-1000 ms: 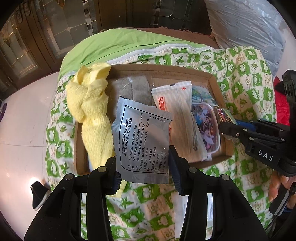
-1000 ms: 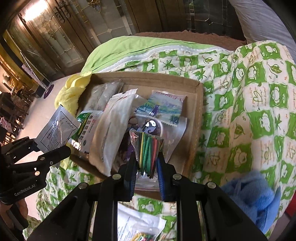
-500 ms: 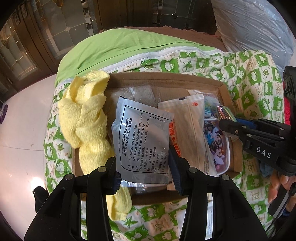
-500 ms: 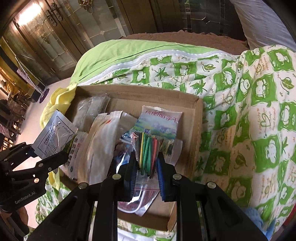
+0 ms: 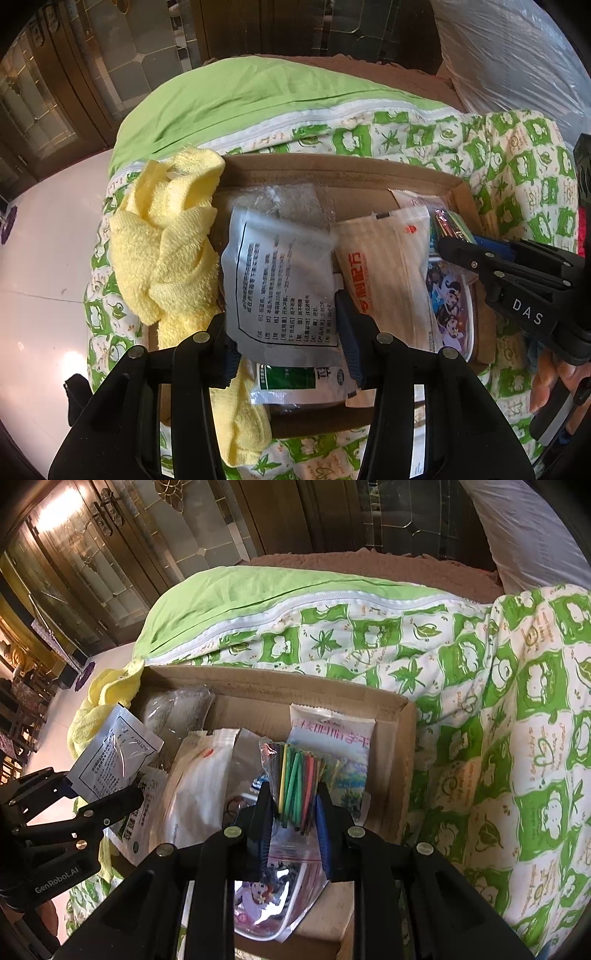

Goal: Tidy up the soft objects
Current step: 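Carry the white packet and coloured sticks over the box and lower them, then open both tools to release the packet and sticks into the box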

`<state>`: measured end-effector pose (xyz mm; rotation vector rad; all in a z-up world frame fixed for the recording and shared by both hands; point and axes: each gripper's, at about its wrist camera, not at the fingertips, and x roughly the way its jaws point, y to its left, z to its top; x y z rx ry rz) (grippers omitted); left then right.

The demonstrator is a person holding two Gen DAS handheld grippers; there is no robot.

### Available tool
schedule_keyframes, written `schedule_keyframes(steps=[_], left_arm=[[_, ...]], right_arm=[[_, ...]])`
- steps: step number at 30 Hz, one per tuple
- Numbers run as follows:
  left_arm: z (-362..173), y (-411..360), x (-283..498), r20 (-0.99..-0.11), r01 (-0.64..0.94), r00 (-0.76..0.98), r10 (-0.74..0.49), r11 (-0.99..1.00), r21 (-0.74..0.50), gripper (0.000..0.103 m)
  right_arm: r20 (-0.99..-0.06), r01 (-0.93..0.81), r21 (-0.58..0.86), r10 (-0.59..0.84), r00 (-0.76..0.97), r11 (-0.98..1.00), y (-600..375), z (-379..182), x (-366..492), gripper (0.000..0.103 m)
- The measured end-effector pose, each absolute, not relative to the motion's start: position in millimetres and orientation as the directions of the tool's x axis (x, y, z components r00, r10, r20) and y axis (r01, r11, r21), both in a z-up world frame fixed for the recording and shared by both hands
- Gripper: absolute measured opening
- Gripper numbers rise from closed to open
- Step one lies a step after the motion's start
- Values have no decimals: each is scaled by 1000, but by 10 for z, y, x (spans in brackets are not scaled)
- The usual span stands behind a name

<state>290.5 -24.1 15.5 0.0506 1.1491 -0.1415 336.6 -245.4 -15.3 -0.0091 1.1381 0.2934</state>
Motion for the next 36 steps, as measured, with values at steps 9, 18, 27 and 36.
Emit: schedule_keyframes(steps=[9, 18, 27, 36], left_arm=[[178, -230, 2923, -907, 122, 412, -84, 992, -36, 46], [256, -208, 2850, -902, 109, 425, -70, 994, -26, 63], [381, -308, 2514, -898, 123, 430, -89, 992, -39, 67], [409, -354, 2150, -898, 129, 431, -88, 991, -35, 67]], right_arm=[[-886, -235, 148, 234, 400, 961, -2437, -167, 3407, 30], [-860, -215, 204, 280, 426, 955, -2509, -61, 3373, 65], [-833, -203, 236, 305, 461, 950, -2597, 138, 3105, 79], [-829, -222, 203, 288, 480, 954, -2589, 247, 2695, 80]])
